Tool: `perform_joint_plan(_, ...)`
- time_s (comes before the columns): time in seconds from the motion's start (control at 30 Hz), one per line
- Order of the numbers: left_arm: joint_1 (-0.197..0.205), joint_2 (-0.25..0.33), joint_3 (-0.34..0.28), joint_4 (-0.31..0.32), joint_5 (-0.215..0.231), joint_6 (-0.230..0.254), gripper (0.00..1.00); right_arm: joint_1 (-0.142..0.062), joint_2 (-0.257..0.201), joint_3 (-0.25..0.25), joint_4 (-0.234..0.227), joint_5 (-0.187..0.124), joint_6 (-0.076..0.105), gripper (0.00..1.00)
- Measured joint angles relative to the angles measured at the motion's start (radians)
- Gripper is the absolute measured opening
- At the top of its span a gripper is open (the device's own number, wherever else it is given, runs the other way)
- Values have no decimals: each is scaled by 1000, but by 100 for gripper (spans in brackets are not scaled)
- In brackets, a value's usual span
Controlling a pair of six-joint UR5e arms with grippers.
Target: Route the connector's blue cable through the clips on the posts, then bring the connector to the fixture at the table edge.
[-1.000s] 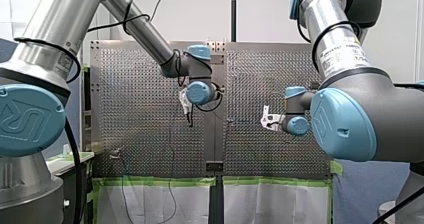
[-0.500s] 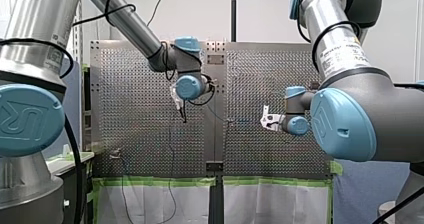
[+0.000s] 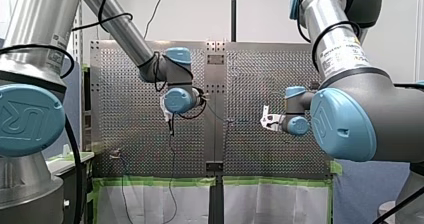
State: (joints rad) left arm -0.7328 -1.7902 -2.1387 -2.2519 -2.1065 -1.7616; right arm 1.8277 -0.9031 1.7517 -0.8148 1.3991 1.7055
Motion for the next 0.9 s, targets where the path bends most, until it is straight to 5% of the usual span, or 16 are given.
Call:
perform_joint_plan(0.5, 8, -10, -134, 75, 67, -24, 100, -8, -2, -1, 12, 5, 0, 0)
perform_joint_plan(0.9, 13, -10, -227, 114, 80, -26, 100, -41, -59, -2, 86, 80, 1, 0)
